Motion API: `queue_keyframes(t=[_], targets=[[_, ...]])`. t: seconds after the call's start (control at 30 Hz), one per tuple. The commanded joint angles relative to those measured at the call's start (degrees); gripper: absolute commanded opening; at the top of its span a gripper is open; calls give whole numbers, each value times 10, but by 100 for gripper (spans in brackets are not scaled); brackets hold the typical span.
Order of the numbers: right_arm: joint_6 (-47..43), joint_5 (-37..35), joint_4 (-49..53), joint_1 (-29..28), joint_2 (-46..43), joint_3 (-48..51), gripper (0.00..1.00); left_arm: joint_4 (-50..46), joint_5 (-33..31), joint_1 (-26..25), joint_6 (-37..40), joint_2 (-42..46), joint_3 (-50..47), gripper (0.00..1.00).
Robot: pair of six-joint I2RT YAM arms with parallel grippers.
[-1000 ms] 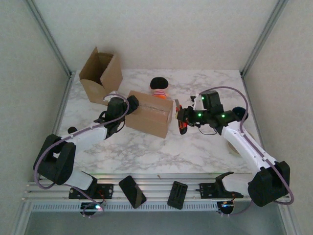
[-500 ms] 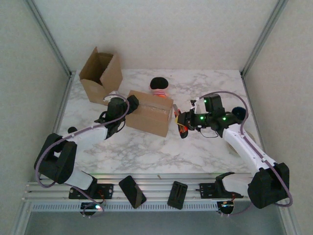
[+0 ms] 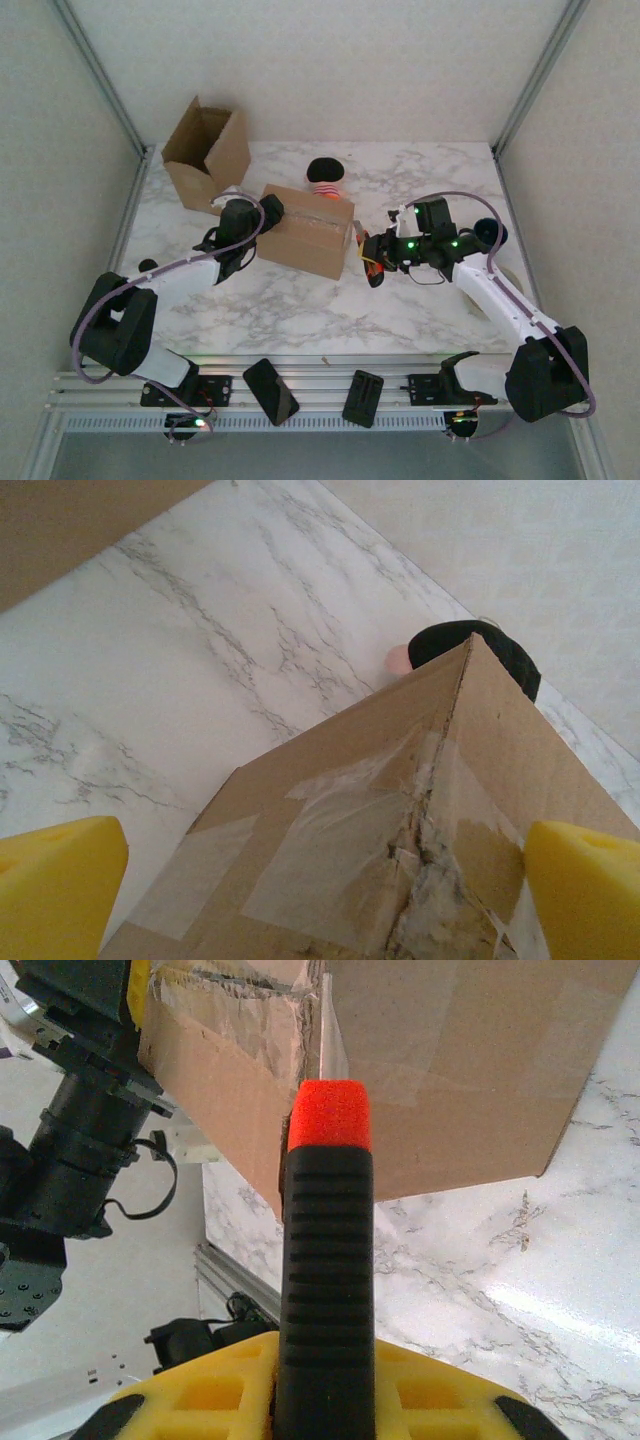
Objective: Unpack the express box
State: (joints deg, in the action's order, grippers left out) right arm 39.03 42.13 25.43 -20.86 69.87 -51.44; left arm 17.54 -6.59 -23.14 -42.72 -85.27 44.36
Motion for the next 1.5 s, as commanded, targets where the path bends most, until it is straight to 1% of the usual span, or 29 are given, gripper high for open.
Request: queue_keyframes(t=[0.0, 0.5, 0.9, 1.47], targets=[[-5, 17, -21, 2, 6, 6, 0, -91, -22, 5, 13, -28, -22, 100], [10, 22, -54, -6, 30, -1, 0, -92, -22, 5, 14, -29, -21, 100], [13, 16, -55, -19, 37, -6, 0, -93, -21, 7, 14, -27, -20, 100], [39, 12, -71, -64, 31, 30, 0, -93, -16, 8, 11, -40, -16, 100]])
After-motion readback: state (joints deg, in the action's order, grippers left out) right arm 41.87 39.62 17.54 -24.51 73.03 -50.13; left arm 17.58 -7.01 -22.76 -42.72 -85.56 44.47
